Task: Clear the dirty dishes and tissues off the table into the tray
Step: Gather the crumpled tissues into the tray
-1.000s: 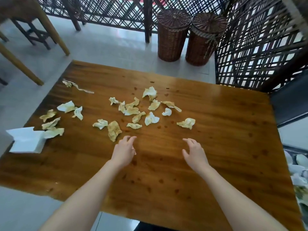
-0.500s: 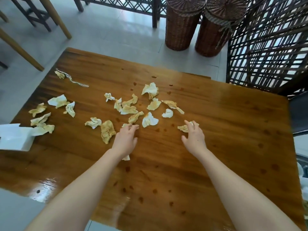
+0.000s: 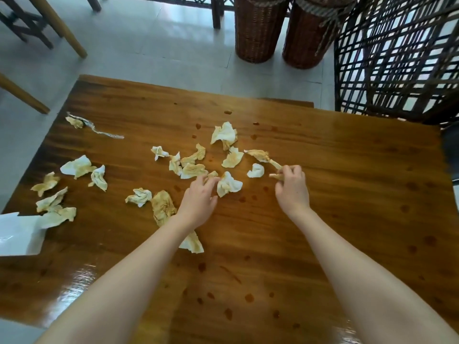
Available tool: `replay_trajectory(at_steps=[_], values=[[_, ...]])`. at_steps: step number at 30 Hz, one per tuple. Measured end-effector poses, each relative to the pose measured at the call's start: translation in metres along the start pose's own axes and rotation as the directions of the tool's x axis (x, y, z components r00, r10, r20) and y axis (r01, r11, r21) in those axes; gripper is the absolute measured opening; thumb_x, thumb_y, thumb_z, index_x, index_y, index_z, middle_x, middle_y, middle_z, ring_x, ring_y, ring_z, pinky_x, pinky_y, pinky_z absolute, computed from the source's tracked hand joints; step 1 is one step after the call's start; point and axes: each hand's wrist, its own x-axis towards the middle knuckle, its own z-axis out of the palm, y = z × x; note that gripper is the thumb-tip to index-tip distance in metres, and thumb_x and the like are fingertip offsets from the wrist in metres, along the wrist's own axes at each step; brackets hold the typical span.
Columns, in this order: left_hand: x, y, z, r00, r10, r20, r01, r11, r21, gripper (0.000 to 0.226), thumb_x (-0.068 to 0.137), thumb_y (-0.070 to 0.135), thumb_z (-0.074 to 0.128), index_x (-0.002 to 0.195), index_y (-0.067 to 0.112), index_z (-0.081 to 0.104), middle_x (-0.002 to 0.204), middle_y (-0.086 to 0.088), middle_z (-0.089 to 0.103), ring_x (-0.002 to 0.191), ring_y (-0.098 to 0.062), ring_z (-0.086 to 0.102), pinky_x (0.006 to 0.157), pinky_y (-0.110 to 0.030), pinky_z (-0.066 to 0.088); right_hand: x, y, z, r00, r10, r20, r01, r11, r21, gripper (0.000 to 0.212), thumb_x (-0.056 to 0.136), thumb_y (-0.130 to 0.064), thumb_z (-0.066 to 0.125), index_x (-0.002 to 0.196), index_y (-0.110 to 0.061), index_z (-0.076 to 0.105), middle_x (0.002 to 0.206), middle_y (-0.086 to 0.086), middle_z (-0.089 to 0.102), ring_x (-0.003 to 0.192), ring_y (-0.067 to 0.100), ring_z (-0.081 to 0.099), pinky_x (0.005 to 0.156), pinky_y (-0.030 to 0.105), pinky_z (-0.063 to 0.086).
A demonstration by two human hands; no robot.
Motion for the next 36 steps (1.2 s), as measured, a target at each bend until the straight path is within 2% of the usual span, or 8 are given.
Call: replay_trajectory(at_steps=[4,7,9,13,18,27,33,36], values=[[0.011,-0.015,-0.010,1.000,0.019,-0.015,-0.019,1.000,-0.021,0.049,0.094,0.017,0.057,0.141,0.021,0.043,0.147,-0.009,0.037,0.135,-0.026,0.037,0.108,-0.041,0.039,0.030,-0.039,0.010,0.993,-0.093,0.077,0.094,0.995,-0.015,0.037,0.086,-0.005,0.056,0.122,-0.013,0.054,0.132,0.011,0.044,0.122,0.029,0.043,0.101,0.040,0.040],[0.015,-0.028,-0.016,0.999,0.025,-0.042,-0.026,0.999,-0.035,0.047,0.096,0.020,0.056,0.141,0.020,0.044,0.147,-0.008,0.038,0.135,-0.025,0.037,0.107,-0.040,0.040,0.041,-0.053,0.028,0.938,0.007,0.345,0.034,0.993,-0.114,0.077,0.082,-0.011,0.058,0.147,-0.034,0.024,0.159,0.006,0.004,0.146,0.032,0.003,0.114,0.054,0.010],[0.015,-0.036,-0.019,0.999,0.024,-0.044,-0.026,0.998,-0.055,0.046,0.096,0.022,0.056,0.141,0.020,0.045,0.146,-0.006,0.038,0.136,-0.023,0.035,0.109,-0.040,0.039,0.043,-0.055,0.040,0.897,0.069,0.437,0.007,0.985,-0.170,0.089,0.081,-0.015,0.060,0.149,-0.042,0.009,0.160,0.003,-0.010,0.146,0.031,-0.008,0.114,0.057,0.005],[0.010,-0.050,-0.022,1.000,0.005,-0.029,-0.007,0.996,-0.087,0.045,0.097,0.025,0.053,0.141,0.023,0.043,0.149,-0.006,0.036,0.139,-0.023,0.032,0.110,-0.042,0.037,0.044,-0.057,0.052,0.946,0.082,0.314,-0.018,0.979,-0.202,0.072,0.087,-0.016,0.061,0.147,-0.033,0.025,0.157,0.008,0.012,0.142,0.033,0.016,0.114,0.049,0.019],[0.002,-0.063,-0.023,1.000,-0.008,-0.005,0.008,0.997,-0.081,0.046,0.098,0.025,0.052,0.143,0.022,0.042,0.150,-0.006,0.034,0.138,-0.024,0.034,0.110,-0.041,0.037,0.042,-0.061,0.051,0.987,-0.012,0.163,0.044,0.980,-0.193,0.058,0.084,0.005,0.056,0.133,-0.024,0.044,0.130,0.009,0.043,0.114,0.026,0.043,0.096,0.037,0.044],[-0.032,-0.077,-0.016,0.998,0.064,0.025,-0.063,0.998,-0.004,0.045,0.097,0.028,0.053,0.140,0.023,0.044,0.129,-0.003,0.047,0.114,-0.019,0.047,0.098,-0.033,0.044,-0.002,-0.066,0.038,1.000,0.003,0.022,-0.002,0.997,-0.073,0.057,0.082,0.009,0.057,0.129,-0.022,0.050,0.122,0.007,0.049,0.106,0.021,0.046,0.087,0.033,0.050],[-0.064,-0.072,-0.004,0.952,0.201,0.231,-0.228,0.969,0.096,0.059,0.092,0.050,0.053,0.142,0.025,0.037,0.130,-0.001,0.044,0.113,-0.020,0.044,0.096,-0.032,0.042,-0.042,-0.071,0.037,0.999,0.003,0.050,0.001,0.997,-0.077,0.058,0.082,0.008,0.059,0.131,-0.022,0.050,0.125,0.008,0.049,0.109,0.021,0.047,0.088,0.032,0.051],[-0.078,-0.066,0.002,0.934,0.217,0.284,-0.254,0.962,0.098,0.064,0.086,0.047,0.062,0.141,0.025,0.037,0.129,0.001,0.043,0.113,-0.019,0.043,0.097,-0.031,0.041,-0.062,-0.073,0.038,0.997,0.003,0.076,0.001,0.999,-0.054,0.058,0.082,0.008,0.058,0.132,-0.021,0.050,0.124,0.007,0.049,0.109,0.021,0.047,0.087,0.032,0.051]])
